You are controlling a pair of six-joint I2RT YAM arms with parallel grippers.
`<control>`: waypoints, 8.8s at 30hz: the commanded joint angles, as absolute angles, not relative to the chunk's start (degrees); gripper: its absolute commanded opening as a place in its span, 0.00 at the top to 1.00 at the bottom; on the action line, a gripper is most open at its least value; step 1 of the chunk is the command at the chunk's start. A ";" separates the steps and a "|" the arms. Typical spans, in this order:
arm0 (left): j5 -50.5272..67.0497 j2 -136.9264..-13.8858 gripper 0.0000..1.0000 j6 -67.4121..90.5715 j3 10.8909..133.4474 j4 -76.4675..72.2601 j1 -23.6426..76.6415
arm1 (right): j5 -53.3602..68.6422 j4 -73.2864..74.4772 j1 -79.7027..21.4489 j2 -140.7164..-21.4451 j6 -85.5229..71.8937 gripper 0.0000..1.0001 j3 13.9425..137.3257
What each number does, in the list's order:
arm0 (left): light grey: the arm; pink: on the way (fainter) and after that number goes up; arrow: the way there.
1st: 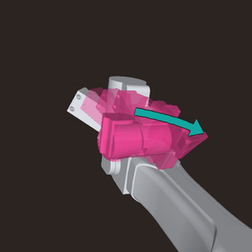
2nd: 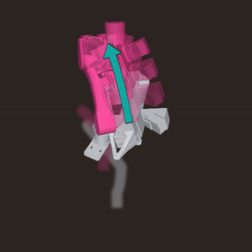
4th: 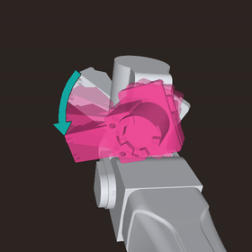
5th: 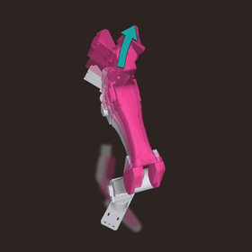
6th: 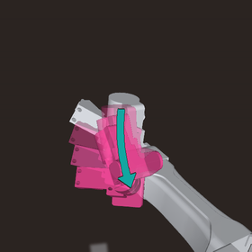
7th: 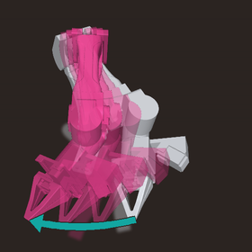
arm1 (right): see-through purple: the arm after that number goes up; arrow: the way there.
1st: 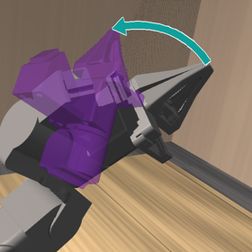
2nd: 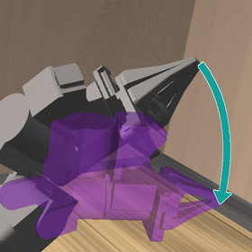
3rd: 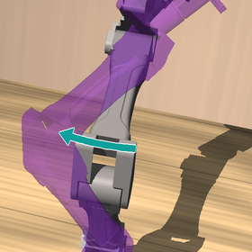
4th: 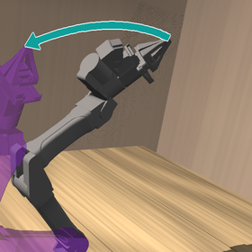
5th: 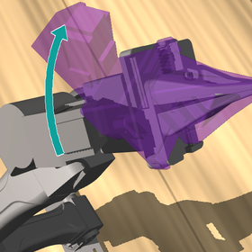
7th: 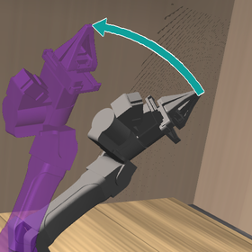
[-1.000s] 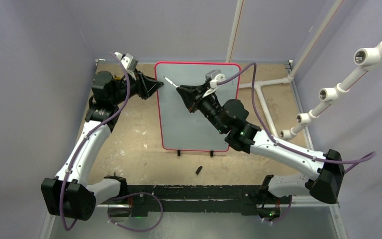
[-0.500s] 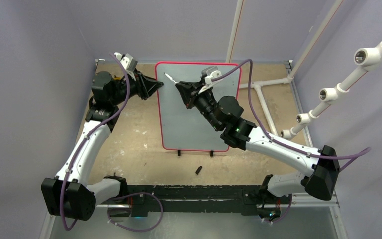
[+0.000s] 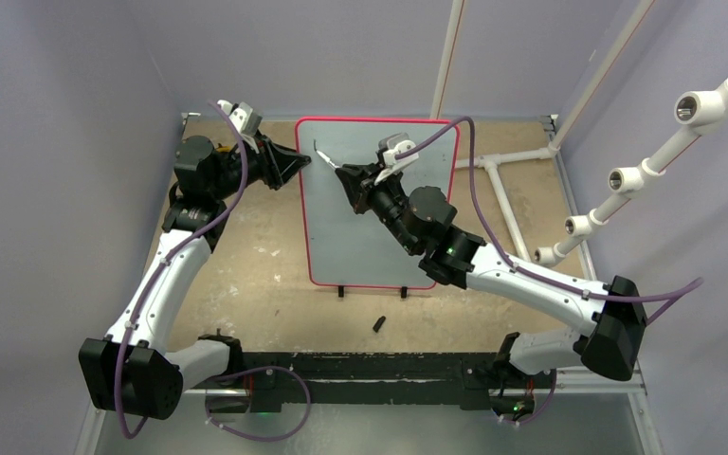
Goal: Write a sentence on the whiteboard
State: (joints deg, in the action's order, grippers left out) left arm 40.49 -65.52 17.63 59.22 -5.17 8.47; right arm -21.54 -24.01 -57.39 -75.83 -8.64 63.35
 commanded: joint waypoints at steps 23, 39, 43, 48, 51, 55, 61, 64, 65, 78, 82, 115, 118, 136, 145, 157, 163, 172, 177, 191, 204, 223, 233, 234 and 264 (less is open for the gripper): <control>41.12 -65.48 0.93 17.67 58.80 -7.12 8.35 | -21.08 -31.05 -57.59 -69.40 -8.20 1.00 56.98; 41.91 -65.82 0.96 17.96 58.71 -7.56 8.35 | -25.07 -31.66 -57.63 -74.06 -7.49 1.00 59.88; 42.01 -65.67 0.96 17.93 58.71 -7.56 8.35 | -23.23 -31.03 -57.65 -75.42 -7.12 1.00 60.55; 42.01 -65.57 0.97 17.95 58.67 -7.55 8.35 | -23.22 -31.04 -57.63 -75.96 -7.38 1.00 60.32; 41.98 -65.58 0.97 17.94 58.71 -7.55 8.35 | -24.05 -30.87 -57.62 -75.32 -7.47 1.00 60.00; 42.00 -65.48 0.97 17.98 58.78 -7.56 8.35 | -25.32 -29.89 -57.61 -74.56 -7.56 1.00 59.33; 41.86 -65.56 0.98 17.92 58.80 -7.57 8.35 | -26.01 -27.75 -57.59 -73.33 -8.73 1.00 57.38; 41.91 -65.57 0.98 17.92 58.79 -7.62 8.35 | -26.88 -27.04 -57.60 -72.19 -9.11 1.00 56.43; 41.91 -65.57 0.99 17.98 58.80 -7.64 8.35 | -27.09 -26.79 -57.68 -71.78 -9.20 1.00 56.16; 41.69 -65.92 0.99 17.84 58.82 -7.56 8.35 | -18.67 -31.28 -57.63 -69.11 -7.31 1.00 54.88; 41.74 -65.92 0.99 17.84 58.80 -7.56 8.35 | -20.39 -31.82 -57.65 -68.64 -7.14 1.00 55.22; 41.84 -65.83 1.00 17.85 58.80 -7.62 8.35 | -25.04 -26.80 -57.57 -70.07 -10.17 1.00 53.53; 41.85 -65.83 1.00 17.84 58.80 -7.63 8.35 | -23.92 -27.69 -57.61 -69.69 -9.84 1.00 53.53; 41.79 -65.92 1.00 17.75 58.71 -7.63 8.35 | -22.37 -36.43 -57.65 -70.83 -4.71 1.00 56.03; 42.09 -65.92 1.00 17.94 58.62 -7.73 8.35 | -22.25 -37.64 -57.65 -71.96 -4.07 1.00 56.90; 42.27 -65.93 1.00 18.04 58.61 -7.83 8.35 | -23.15 -36.54 -57.58 -73.23 -4.28 1.00 58.04; 42.36 -65.92 1.00 18.02 58.54 -7.97 8.35 | -24.13 -35.06 -57.58 -73.74 -4.57 1.00 58.62; 42.27 -65.88 1.00 18.02 58.54 -7.99 8.35 | -26.57 -34.30 -57.57 -73.45 -5.03 1.00 58.36; 42.25 -65.83 1.00 18.10 58.46 -8.07 8.35 | -26.71 -34.07 -57.57 -74.07 -5.14 1.00 58.26; 41.16 -65.49 1.00 17.95 58.15 -8.13 8.35 | -19.94 -37.58 -57.57 -69.47 -2.86 1.00 54.87; 40.61 -66.09 1.00 17.75 58.21 -7.77 8.35 | -21.39 -33.66 -57.50 -67.57 -5.21 1.00 52.69; 40.87 -66.03 1.00 17.67 58.23 -7.75 8.35 | -20.42 -30.17 -54.69 -70.97 -6.90 1.00 54.56; 40.95 -65.92 1.00 17.67 58.18 -7.86 8.35 | -20.21 -28.10 -54.67 -70.31 -9.88 1.00 51.56; 40.96 -65.92 1.00 17.69 58.23 -7.85 8.35 | -20.34 -28.23 -54.67 -70.31 -10.03 1.00 51.56; 41.02 -66.05 1.00 17.58 58.20 -7.90 8.35 | -25.35 -34.23 -54.67 -67.27 -8.35 1.00 49.53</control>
State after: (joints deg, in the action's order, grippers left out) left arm 40.32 -65.91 18.02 58.59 -6.79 8.32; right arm -23.00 -35.11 -55.42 -68.97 -8.56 50.85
